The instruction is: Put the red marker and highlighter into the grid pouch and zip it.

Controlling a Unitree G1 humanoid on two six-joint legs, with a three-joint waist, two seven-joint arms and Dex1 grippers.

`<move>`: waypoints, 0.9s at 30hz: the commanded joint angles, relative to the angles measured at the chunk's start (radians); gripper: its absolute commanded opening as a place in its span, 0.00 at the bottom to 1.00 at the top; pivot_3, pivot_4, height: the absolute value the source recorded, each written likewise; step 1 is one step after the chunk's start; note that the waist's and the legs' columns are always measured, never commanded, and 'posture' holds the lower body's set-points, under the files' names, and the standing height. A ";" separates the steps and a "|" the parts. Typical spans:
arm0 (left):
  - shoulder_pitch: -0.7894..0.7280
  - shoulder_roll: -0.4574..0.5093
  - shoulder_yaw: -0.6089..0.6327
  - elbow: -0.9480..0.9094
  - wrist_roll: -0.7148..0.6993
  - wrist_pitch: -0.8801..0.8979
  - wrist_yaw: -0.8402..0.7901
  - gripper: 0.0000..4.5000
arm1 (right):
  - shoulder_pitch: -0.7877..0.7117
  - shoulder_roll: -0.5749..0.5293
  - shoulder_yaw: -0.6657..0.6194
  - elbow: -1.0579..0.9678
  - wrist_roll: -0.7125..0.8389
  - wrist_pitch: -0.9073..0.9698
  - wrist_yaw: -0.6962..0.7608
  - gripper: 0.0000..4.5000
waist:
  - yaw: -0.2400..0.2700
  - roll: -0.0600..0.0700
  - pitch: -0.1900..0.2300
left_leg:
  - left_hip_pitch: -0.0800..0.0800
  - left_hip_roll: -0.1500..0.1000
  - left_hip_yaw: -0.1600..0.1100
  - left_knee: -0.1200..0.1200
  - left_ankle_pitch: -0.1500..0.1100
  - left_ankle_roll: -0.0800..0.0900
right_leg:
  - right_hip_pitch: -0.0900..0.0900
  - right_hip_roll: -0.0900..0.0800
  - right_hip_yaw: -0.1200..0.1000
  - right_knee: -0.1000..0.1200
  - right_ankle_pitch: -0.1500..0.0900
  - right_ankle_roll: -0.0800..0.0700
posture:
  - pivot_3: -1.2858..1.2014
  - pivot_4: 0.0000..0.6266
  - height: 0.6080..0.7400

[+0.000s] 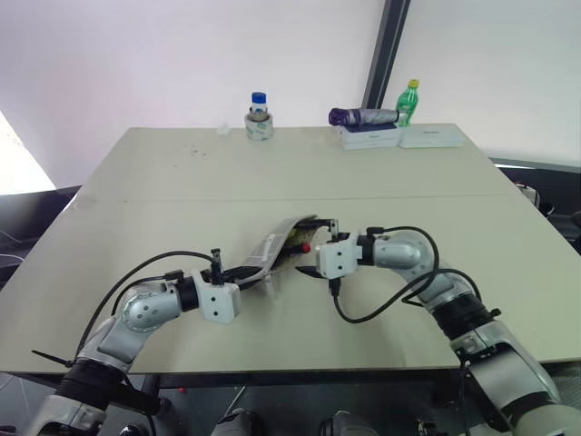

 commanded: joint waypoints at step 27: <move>-0.144 -0.074 -0.068 0.211 0.099 -0.147 0.059 0.00 | 0.343 -0.113 -0.186 -0.714 0.664 0.955 0.189 0.99 | 0.009 0.000 0.000 | -0.001 0.000 -0.003 0.001 -0.001 0.002 | 0.001 -0.001 0.000 0.000 0.000 0.000 | 0.52 0.24 1.00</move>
